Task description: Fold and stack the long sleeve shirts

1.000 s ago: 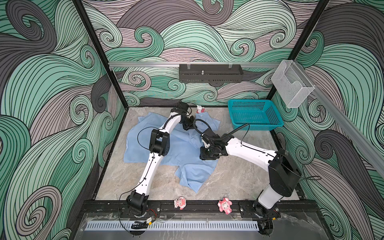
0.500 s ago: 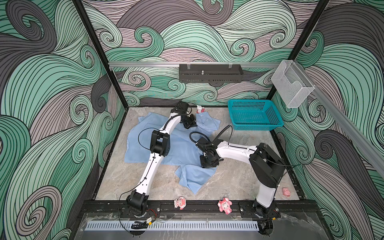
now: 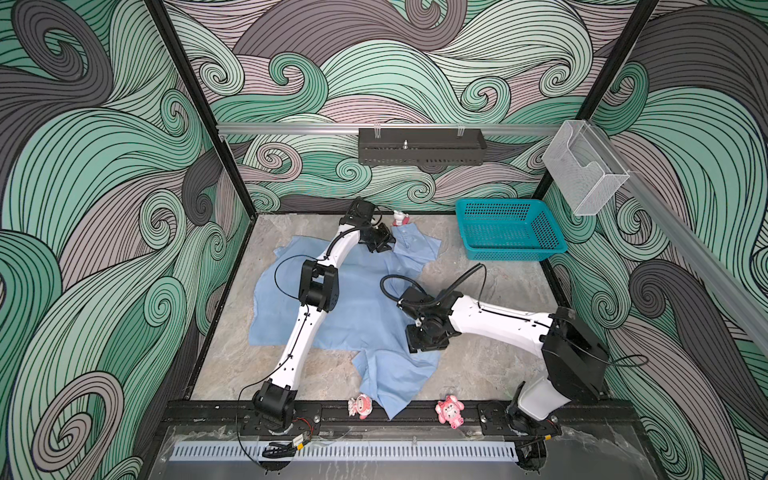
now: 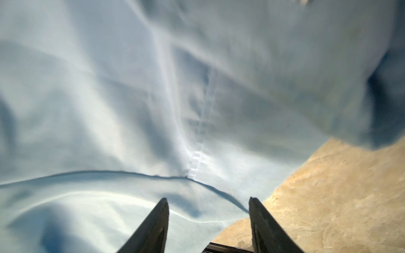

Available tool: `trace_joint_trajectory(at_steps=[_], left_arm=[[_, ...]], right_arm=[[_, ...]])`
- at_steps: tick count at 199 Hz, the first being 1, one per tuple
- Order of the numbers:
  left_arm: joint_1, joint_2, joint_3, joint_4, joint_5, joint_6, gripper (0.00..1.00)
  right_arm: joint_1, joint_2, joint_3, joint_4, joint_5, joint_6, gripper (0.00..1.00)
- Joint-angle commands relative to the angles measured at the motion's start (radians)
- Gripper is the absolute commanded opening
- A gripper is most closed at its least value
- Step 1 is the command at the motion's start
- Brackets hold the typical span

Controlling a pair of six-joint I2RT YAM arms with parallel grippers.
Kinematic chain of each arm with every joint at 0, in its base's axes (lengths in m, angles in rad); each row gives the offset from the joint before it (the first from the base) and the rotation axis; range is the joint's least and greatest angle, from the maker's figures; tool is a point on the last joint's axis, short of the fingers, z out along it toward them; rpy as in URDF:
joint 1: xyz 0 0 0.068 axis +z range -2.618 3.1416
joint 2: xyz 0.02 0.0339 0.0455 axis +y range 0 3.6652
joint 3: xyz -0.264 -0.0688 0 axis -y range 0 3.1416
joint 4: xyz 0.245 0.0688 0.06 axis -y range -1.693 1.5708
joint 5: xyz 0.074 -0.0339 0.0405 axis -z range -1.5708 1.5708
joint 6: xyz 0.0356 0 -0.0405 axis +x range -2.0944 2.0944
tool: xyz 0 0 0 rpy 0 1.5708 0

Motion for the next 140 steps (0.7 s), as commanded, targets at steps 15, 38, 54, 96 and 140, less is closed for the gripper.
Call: trace_joint_trajectory(at_steps=[15,38,54,96,140], left_arm=[[0.087,-0.418,-0.338,0.116,-0.033,0.037,0.62],[0.171,-0.654,-0.642,0.079,-0.041,0.072,0.64],[0.227,-0.785,-0.85,0.018,-0.069,0.107,0.64],[0.329,-0.987,-1.255,0.005,-0.114,0.177,0.62],[0.383,-1.031,-1.381,-0.054,-0.164,0.242,0.58]], right_arm=[[-0.11,0.079,0.184,-0.031,0.073,-0.113,0.67],[-0.162,0.17,0.3,-0.066,0.11,-0.151,0.73],[-0.194,0.221,0.358,-0.095,0.086,-0.153,0.73],[-0.205,0.294,0.401,-0.087,0.003,-0.143,0.69],[-0.241,0.323,0.386,-0.036,-0.053,-0.076,0.63]])
